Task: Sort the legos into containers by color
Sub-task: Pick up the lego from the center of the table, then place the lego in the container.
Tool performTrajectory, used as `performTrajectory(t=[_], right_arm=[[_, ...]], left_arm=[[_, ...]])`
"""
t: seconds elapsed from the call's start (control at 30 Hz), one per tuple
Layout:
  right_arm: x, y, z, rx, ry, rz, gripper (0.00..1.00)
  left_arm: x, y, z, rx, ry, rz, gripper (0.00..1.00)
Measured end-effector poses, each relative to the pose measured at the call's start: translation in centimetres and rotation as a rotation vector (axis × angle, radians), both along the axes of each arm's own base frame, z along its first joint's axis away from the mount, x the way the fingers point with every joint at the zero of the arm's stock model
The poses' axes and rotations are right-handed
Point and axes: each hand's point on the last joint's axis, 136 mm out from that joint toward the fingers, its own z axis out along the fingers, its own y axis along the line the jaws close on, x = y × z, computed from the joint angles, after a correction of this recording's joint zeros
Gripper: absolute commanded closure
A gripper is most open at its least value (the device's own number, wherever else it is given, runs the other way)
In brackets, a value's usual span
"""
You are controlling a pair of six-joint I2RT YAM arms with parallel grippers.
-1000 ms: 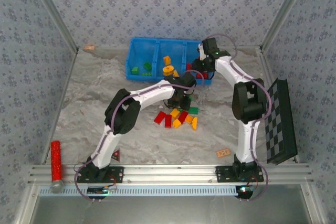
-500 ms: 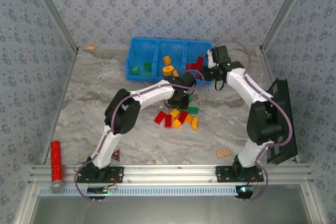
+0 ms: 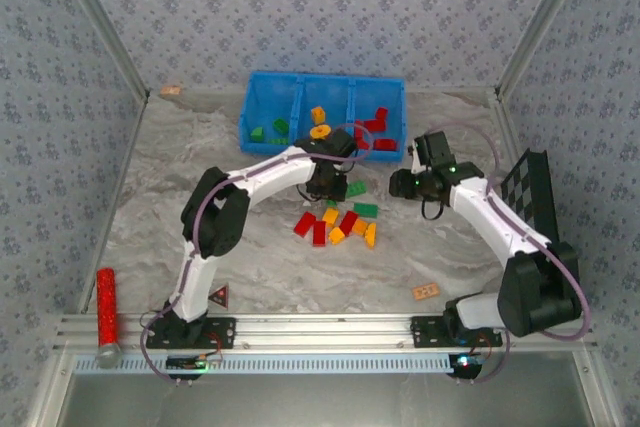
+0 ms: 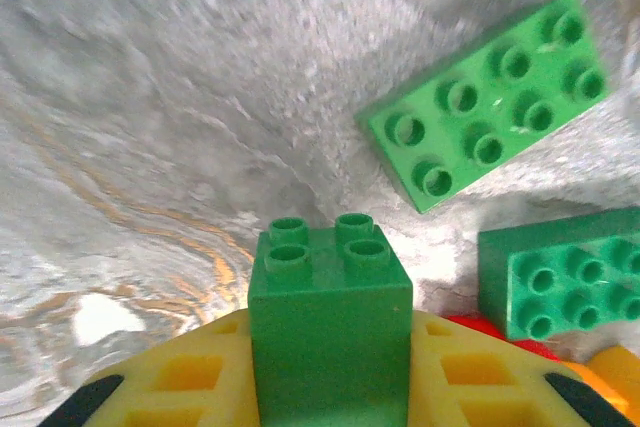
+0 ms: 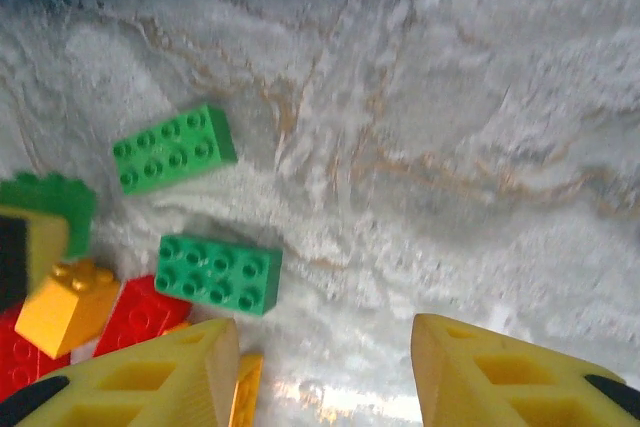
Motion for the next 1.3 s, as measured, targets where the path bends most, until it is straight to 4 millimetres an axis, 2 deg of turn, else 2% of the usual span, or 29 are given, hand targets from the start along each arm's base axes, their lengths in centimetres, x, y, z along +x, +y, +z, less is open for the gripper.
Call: performTrajectory(t=[0.1,0.23,0.43,0.57,0.7,0.83,0.97,1.13,1.3], right_arm=[[-1.6,1.2,-0.4,0.017,0.022,0.011,0.48],[-3.6,3.8,-0.8,0.029,0.059,0.050,0.48],[-6.1,7.4,-1.2,0.027,0.091,0.113,0.46],[-6.7,9.9,-1.7,0.005,0.114,0.148,0.46],[-6.4,12.4,-2.1,-0.008,0.127,0.170,0.46],[-5.5,14.8,-2.4,-0.020,0.130,0.190,0.46],[-4.6,16.5,-2.9,-0.025,0.136,0.203,0.46],[-3.3,17.8,-3.5,-0.027,0.144,0.198,0.45],[-2.9,18.3,-4.8,-0.041,0.176,0.177,0.43]], left_arm=[[1.0,0.7,2.6,-0.036,-0.044,0.009,0.85],[2.2,2.1,5.8,-0.078,-0.101,0.020,0.86],[4.5,5.2,8.8,-0.105,-0.163,0.066,0.86],[6.7,8.2,10.6,-0.122,-0.209,0.132,0.86],[9.1,11.5,11.9,-0.133,-0.257,0.210,0.86],[10.8,14.1,11.9,-0.123,-0.274,0.272,0.87],[12.9,15.0,11.5,-0.122,-0.280,0.305,0.87],[15.4,15.1,8.9,-0.103,-0.259,0.320,0.87],[16.6,14.9,6.1,-0.077,-0.219,0.322,0.86]])
